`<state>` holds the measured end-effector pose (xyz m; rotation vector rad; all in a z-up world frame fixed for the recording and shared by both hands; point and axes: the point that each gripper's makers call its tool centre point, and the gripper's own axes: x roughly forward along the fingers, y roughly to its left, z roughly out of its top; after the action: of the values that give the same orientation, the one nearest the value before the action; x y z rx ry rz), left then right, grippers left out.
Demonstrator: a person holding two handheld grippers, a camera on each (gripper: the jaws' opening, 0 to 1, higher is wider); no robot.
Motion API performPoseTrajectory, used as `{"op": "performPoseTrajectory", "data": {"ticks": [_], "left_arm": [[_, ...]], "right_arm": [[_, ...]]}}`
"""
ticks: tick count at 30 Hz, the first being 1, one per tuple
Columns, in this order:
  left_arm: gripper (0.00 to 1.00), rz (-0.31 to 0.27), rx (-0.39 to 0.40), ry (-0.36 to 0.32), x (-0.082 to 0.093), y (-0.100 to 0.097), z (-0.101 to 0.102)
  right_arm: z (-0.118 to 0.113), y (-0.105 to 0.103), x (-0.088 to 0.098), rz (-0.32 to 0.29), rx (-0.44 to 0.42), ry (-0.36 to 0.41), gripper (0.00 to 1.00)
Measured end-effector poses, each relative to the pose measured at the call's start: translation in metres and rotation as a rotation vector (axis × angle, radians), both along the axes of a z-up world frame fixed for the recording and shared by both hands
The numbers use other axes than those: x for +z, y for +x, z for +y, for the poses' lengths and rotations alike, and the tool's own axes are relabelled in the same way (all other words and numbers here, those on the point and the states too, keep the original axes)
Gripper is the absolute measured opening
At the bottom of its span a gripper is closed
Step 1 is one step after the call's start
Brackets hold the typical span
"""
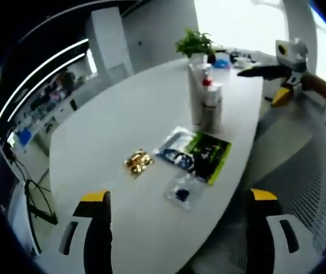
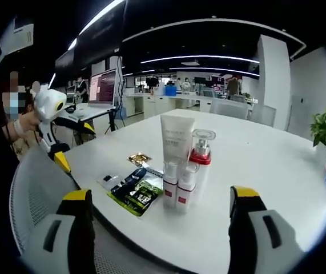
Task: Arrange the skincare products in the storage area until every visible bottle or jar stands upright without overlapping.
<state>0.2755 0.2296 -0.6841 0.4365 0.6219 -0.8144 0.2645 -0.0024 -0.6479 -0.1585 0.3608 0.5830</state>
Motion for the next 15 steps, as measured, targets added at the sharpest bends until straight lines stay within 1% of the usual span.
{"op": "performPoseTrajectory", "data": {"ticks": [2,7,13,15], "left_arm": [[0.97,-0.006,0.024,-0.011,0.001,-0.001,0.003],[0.97,-0.018,0.04,-0.047,0.005,-0.007,0.004],[0.97,-0.037,0.033,-0.057,0.01,-0.012,0.006],[0.97,-0.039,0.043,-0.059,0.011,-0.013,0.008]], "right_arm": [[0.001,0.0,0.0,0.003,0.008,0.006,1.0],[0.002,-0.001,0.002,0.005,0.01,0.024,1.0],[0.001,-0.001,0.006,0.002,0.003,0.064,1.0],[0.002,-0.001,0.006,0.006,0.008,0.073,1.0]]}}
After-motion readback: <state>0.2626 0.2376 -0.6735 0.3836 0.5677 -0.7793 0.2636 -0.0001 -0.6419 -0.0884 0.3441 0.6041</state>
